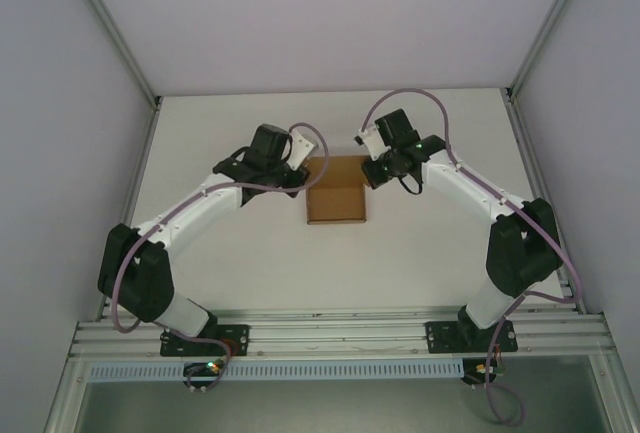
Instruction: Assemble paper box
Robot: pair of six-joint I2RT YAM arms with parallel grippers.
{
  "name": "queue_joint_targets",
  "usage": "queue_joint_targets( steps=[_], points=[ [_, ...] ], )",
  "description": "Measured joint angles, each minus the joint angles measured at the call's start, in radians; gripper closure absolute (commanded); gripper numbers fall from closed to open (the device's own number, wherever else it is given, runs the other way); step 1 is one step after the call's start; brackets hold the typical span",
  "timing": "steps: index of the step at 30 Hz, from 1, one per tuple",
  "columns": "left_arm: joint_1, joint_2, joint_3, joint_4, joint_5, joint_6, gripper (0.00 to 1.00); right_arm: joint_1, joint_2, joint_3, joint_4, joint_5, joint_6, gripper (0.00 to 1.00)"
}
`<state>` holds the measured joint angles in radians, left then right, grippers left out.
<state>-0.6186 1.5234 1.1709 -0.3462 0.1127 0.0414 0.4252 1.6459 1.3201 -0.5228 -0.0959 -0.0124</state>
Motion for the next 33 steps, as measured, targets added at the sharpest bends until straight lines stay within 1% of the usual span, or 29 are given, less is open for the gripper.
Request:
queue_joint_targets(
  steps=[5, 8, 12, 18, 21, 25, 28, 33],
  points=[
    [-0.013, 0.047, 0.001, 0.097, -0.039, -0.194, 1.00, 0.002, -0.005, -0.059, 0.142, 0.060, 0.259, 0.96],
    [-0.018, 0.087, 0.001, 0.162, -0.050, -0.293, 1.00, 0.008, -0.005, -0.080, 0.191, 0.106, 0.361, 0.97],
    [-0.024, 0.148, 0.033, 0.215, -0.083, -0.399, 1.00, 0.025, 0.011, -0.085, 0.213, 0.173, 0.433, 0.97],
    [-0.025, 0.224, 0.080, 0.251, -0.129, -0.511, 1.00, 0.045, 0.043, -0.085, 0.229, 0.221, 0.472, 0.97],
    [-0.026, 0.243, 0.080, 0.262, -0.134, -0.536, 1.00, 0.051, 0.056, -0.085, 0.228, 0.238, 0.473, 0.96],
    [-0.036, 0.247, 0.066, 0.278, -0.148, -0.531, 1.00, 0.056, 0.058, -0.102, 0.238, 0.257, 0.471, 0.96],
    [-0.053, 0.235, 0.011, 0.315, -0.172, -0.512, 1.00, 0.063, 0.047, -0.158, 0.298, 0.275, 0.455, 0.93],
    [-0.084, 0.217, -0.072, 0.373, -0.181, -0.500, 1.00, 0.085, 0.015, -0.256, 0.339, 0.298, 0.432, 0.92]
  ],
)
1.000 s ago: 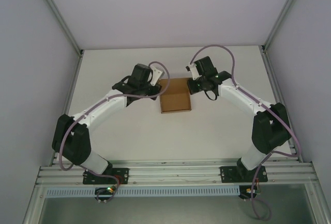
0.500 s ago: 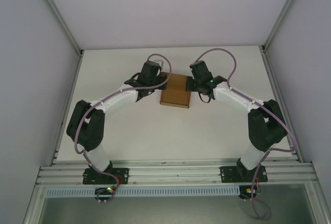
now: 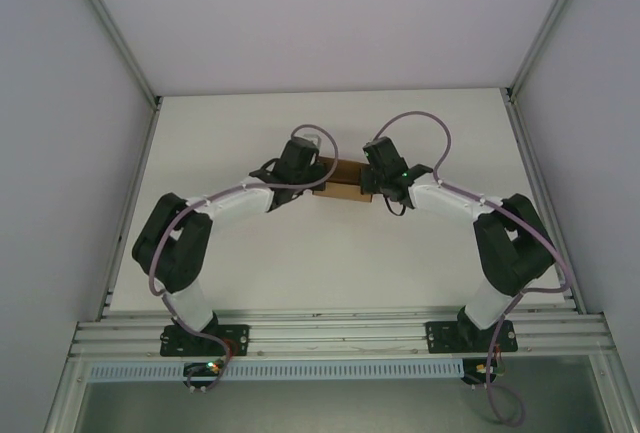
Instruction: Assemble paper box
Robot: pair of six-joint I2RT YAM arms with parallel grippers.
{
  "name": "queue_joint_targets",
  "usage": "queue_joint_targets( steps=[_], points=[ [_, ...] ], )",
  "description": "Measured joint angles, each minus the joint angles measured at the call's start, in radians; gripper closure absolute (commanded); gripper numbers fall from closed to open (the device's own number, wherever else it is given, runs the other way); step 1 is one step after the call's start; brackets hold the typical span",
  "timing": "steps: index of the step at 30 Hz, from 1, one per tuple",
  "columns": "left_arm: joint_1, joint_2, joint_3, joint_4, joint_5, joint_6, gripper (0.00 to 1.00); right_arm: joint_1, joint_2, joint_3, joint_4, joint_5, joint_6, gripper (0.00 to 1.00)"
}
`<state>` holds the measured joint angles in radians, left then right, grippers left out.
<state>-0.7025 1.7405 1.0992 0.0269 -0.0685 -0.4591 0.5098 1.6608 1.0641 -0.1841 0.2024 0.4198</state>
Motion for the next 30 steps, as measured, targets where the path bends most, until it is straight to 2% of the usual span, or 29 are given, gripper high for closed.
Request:
queue_joint_targets(
  steps=[4, 9, 11, 17, 20, 21, 25, 30],
  points=[
    [-0.015, -0.030, -0.060, 0.058, 0.000, 0.015, 1.00, 0.012, -0.035, -0.045, 0.018, 0.024, -0.020, 0.91],
    [-0.027, -0.082, -0.132, 0.081, 0.009, 0.034, 0.89, 0.047, -0.079, -0.113, 0.061, 0.069, -0.055, 0.91],
    [-0.036, -0.108, -0.157, 0.071, 0.022, 0.045, 0.82, 0.069, -0.094, -0.143, 0.084, 0.097, -0.069, 0.91],
    [-0.079, -0.146, -0.183, 0.027, 0.043, 0.071, 0.47, 0.145, -0.127, -0.224, 0.143, 0.200, -0.108, 0.91],
    [-0.103, -0.158, -0.183, -0.011, 0.038, 0.079, 0.15, 0.174, -0.134, -0.246, 0.154, 0.230, -0.110, 0.92],
    [-0.116, -0.164, -0.181, -0.028, 0.033, 0.084, 0.01, 0.180, -0.135, -0.248, 0.159, 0.236, -0.110, 0.91],
    [-0.154, -0.203, -0.172, -0.105, 0.010, 0.090, 0.00, 0.193, -0.135, -0.262, 0.166, 0.245, -0.108, 0.88],
    [-0.160, -0.273, -0.140, -0.226, -0.038, 0.082, 0.00, 0.208, -0.135, -0.314, 0.173, 0.245, -0.111, 0.83]
  ],
)
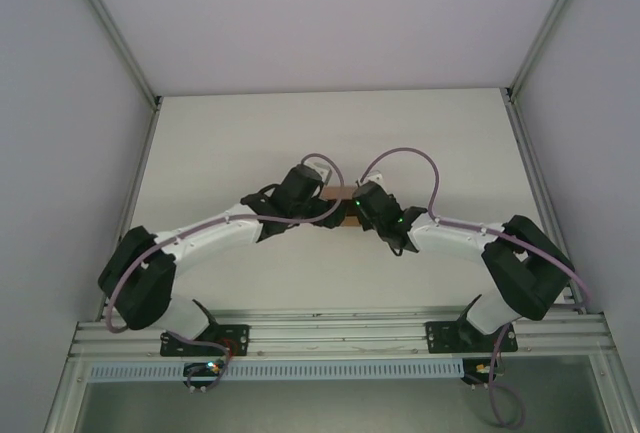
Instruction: Assemble paper box
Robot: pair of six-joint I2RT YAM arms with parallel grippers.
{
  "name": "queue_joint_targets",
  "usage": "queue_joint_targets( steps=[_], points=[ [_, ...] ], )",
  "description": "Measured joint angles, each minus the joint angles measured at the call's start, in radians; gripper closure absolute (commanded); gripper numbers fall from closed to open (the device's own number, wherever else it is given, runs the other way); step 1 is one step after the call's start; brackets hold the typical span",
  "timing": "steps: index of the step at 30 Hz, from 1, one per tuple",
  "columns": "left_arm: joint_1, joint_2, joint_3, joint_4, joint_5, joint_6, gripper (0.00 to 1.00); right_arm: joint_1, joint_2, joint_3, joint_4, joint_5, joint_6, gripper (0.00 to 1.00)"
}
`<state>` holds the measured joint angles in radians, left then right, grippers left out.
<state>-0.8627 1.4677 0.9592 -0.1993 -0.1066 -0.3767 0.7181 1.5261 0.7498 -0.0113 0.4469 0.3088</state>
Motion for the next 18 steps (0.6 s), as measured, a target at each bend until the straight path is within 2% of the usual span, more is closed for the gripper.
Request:
queue_joint_targets(
  steps=[5, 9, 14, 18],
  points=[
    [0.010, -0.071, 0.041, -0.102, -0.025, -0.019, 0.00, 0.015, -0.002, -0.039, 0.030, 0.003, -0.023, 0.78],
    [0.057, -0.075, 0.100, -0.136, -0.004, -0.043, 0.00, 0.020, -0.019, -0.065, 0.065, 0.002, -0.030, 0.74],
    [0.159, -0.052, 0.138, -0.138, 0.064, -0.086, 0.00, 0.030, -0.035, -0.073, 0.077, -0.008, -0.051, 0.57],
    [0.243, 0.043, 0.163, -0.128, 0.142, -0.103, 0.00, 0.036, -0.082, -0.083, 0.075, -0.025, -0.061, 0.39]
  ],
)
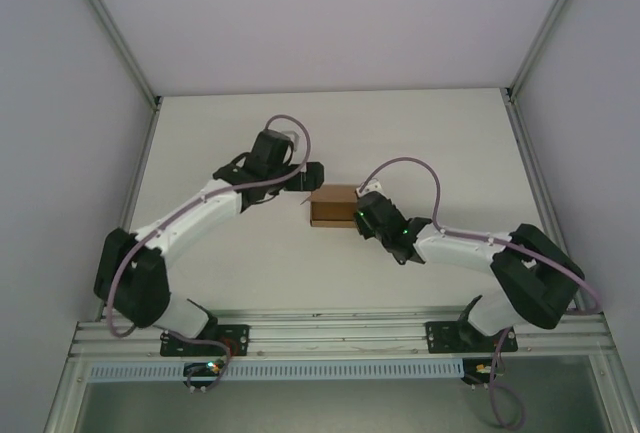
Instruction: Assemble paper box
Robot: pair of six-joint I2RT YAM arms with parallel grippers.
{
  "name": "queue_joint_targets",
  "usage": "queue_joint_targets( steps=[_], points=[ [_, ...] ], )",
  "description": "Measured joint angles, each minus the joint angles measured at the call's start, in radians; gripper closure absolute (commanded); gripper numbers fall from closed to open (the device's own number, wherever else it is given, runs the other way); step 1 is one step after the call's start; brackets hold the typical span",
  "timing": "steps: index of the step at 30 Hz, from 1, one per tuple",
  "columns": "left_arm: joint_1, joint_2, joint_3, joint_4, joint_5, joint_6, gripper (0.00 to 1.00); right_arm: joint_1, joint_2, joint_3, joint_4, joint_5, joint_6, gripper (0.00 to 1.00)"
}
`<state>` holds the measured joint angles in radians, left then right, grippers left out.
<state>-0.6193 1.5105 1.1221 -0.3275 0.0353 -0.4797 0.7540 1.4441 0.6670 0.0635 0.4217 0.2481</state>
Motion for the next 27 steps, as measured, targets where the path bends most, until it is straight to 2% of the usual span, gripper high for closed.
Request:
queue_joint_targets(
  steps=[4, 5, 11, 17, 19, 22, 27],
  points=[
    [0.029, 0.083, -0.001, 0.006, 0.087, -0.007, 0.02, 0.000, -0.108, -0.038, -0.029, -0.061, -0.018, 0.12],
    [0.032, 0.098, -0.003, 0.018, 0.113, -0.011, 0.04, 0.000, -0.146, -0.053, -0.039, -0.082, -0.018, 0.00],
    [0.069, 0.182, -0.034, 0.113, 0.268, -0.044, 0.21, 0.000, -0.351, -0.141, -0.082, -0.190, -0.010, 0.00],
    [0.100, 0.275, -0.075, 0.186, 0.374, -0.072, 0.43, -0.021, -0.489, -0.196, -0.093, -0.223, 0.032, 0.00],
    [0.105, 0.298, -0.081, 0.212, 0.406, -0.080, 0.45, -0.050, -0.504, -0.197, -0.093, -0.241, 0.059, 0.00],
    [0.116, 0.309, -0.103, 0.260, 0.448, -0.092, 0.57, -0.115, -0.493, -0.190, -0.092, -0.279, 0.111, 0.00],
    [0.148, 0.309, -0.173, 0.388, 0.529, -0.138, 0.69, -0.214, -0.378, -0.125, -0.094, -0.377, 0.193, 0.00]
  ],
)
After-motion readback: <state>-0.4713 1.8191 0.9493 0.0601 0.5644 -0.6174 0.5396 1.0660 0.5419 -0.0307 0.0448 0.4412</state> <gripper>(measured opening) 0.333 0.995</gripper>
